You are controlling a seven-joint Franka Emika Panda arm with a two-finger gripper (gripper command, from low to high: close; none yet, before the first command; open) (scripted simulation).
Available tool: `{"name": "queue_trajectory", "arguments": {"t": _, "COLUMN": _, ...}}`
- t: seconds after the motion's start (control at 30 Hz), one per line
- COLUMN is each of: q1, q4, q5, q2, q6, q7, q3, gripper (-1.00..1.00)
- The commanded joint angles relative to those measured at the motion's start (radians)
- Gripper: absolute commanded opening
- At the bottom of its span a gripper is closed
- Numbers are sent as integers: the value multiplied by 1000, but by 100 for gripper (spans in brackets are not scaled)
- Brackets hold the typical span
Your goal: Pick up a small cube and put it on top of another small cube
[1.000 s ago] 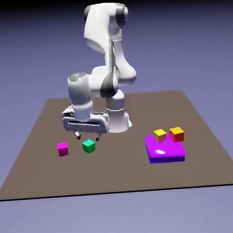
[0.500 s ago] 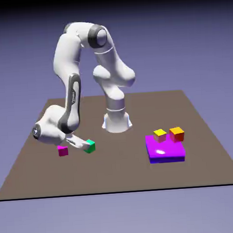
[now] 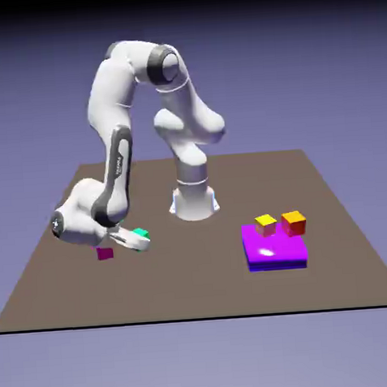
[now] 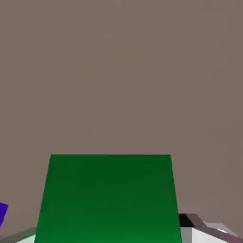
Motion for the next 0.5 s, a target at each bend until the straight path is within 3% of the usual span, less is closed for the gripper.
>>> {"name": "queue_trajectory", "arguments": {"t": 0.0, "q1": 20, "q4": 19, "q5": 8, "q2": 16, "q6": -17, "q7": -14, "q3": -36, "gripper": -100}}
{"name": "queue_trajectory", "arguments": {"t": 0.47, "q1": 260, "q4": 237, "q5": 93, "q2": 223, "q6": -224, "q7": -144, "q3": -544, "gripper": -100}}
